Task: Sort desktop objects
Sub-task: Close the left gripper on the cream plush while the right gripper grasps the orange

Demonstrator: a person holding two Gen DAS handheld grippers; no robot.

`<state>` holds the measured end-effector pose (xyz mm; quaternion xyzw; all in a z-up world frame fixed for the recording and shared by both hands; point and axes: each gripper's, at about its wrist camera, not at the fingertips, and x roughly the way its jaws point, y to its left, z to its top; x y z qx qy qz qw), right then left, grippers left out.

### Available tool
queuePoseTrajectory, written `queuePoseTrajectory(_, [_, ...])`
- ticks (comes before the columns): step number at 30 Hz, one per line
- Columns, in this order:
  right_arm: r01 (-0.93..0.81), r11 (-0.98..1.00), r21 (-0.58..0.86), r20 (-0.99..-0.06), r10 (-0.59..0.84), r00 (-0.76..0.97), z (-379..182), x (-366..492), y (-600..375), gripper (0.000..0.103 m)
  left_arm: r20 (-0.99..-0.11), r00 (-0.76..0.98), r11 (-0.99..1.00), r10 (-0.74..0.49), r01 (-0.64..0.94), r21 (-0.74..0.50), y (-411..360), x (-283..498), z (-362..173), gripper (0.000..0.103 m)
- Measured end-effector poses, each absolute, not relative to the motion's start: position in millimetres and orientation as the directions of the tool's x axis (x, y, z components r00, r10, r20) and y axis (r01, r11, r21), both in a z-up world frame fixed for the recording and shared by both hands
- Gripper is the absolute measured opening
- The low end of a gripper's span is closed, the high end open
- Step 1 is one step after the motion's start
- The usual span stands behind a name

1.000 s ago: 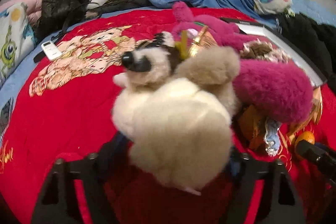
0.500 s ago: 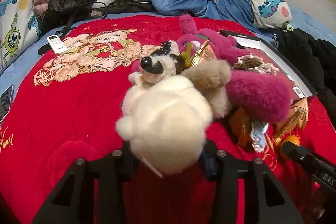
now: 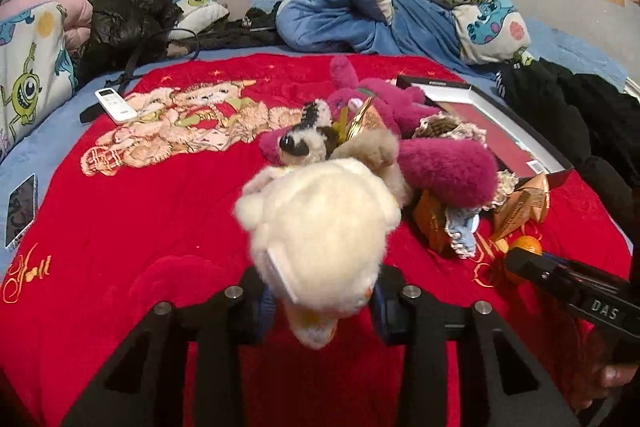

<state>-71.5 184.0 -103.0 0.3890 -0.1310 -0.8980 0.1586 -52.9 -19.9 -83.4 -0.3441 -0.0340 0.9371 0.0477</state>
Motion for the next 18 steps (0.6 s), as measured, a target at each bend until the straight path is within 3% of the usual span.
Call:
queuePoseTrajectory(8, [0.2,-0.918,0.342,-0.646,-0.384,-0.66,-96.8,-67.0,174.9,0.038,-0.604,-0.787,-0.992,0.125,-0.083,-0.097,-25.7,-29.9,-71.4,0.033])
queuePoseTrajectory(18, [0.232,-0.923,0.306,-0.607,-0.377,-0.7,-81.5,-52.3,172.5,0.038,-0.546,-0.816,-0.982,0.188,-0.139,-0.13,-18.1,-7.4,-52.5,0.033])
